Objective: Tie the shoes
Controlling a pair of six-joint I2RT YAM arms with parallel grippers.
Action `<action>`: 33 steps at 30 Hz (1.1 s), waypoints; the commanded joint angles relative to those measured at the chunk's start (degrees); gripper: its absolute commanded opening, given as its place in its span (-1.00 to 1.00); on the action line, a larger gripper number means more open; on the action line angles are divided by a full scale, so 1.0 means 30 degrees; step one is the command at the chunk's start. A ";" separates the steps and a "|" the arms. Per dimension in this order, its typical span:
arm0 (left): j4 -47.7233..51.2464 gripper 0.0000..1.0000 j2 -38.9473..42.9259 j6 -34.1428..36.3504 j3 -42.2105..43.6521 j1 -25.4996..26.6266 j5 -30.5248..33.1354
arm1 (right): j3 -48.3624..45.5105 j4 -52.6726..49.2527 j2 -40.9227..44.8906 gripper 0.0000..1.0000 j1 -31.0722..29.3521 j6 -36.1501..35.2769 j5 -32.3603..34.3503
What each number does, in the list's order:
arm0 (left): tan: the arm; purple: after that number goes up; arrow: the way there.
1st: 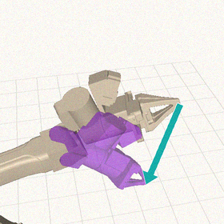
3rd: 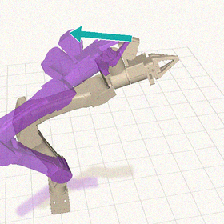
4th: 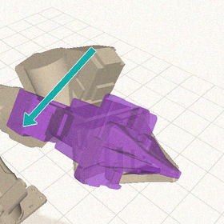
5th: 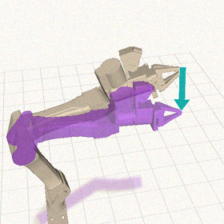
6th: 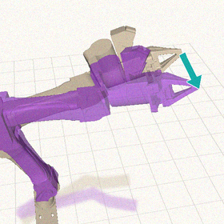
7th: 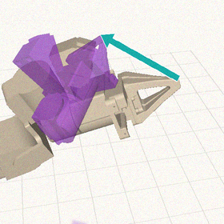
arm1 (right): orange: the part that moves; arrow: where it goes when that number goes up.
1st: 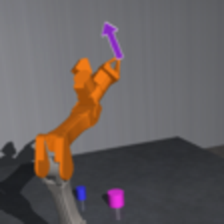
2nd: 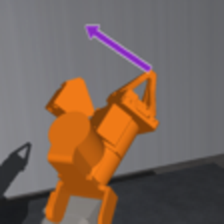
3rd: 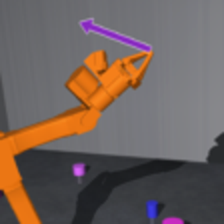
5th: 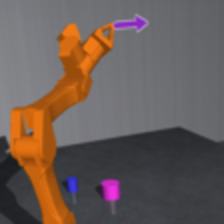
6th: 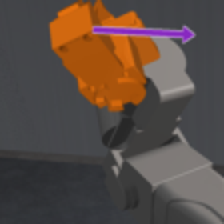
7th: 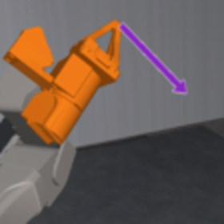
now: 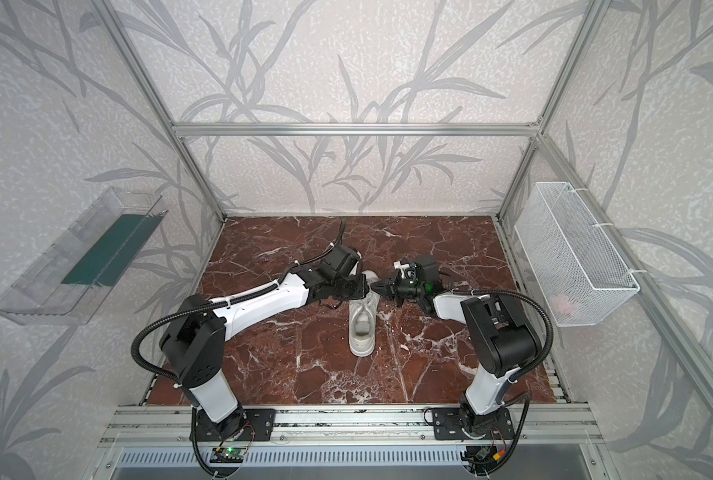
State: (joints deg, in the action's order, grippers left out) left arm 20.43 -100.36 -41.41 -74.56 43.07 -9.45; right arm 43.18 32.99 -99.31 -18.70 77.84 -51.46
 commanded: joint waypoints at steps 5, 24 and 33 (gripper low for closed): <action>-0.0257 -0.66 0.0155 -0.0289 0.0070 0.0028 -0.0152 | 0.0199 0.0636 -0.0124 -1.00 -0.0212 0.0152 -0.0429; -0.0225 -0.98 0.0349 -0.0289 0.0246 0.0028 0.0039 | 0.0051 0.0882 -0.0229 -0.94 -0.0242 0.0300 -0.0435; 0.0567 -1.00 0.0995 0.0262 0.0246 -0.0087 0.0695 | -0.0138 -0.0520 0.0373 -0.50 -0.0041 -0.0573 -0.0242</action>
State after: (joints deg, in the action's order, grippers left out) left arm 20.05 -100.29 -41.82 -74.48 43.05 -9.08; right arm 43.18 33.50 -99.35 -19.11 77.91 -51.55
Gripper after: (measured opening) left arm 0.047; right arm 0.244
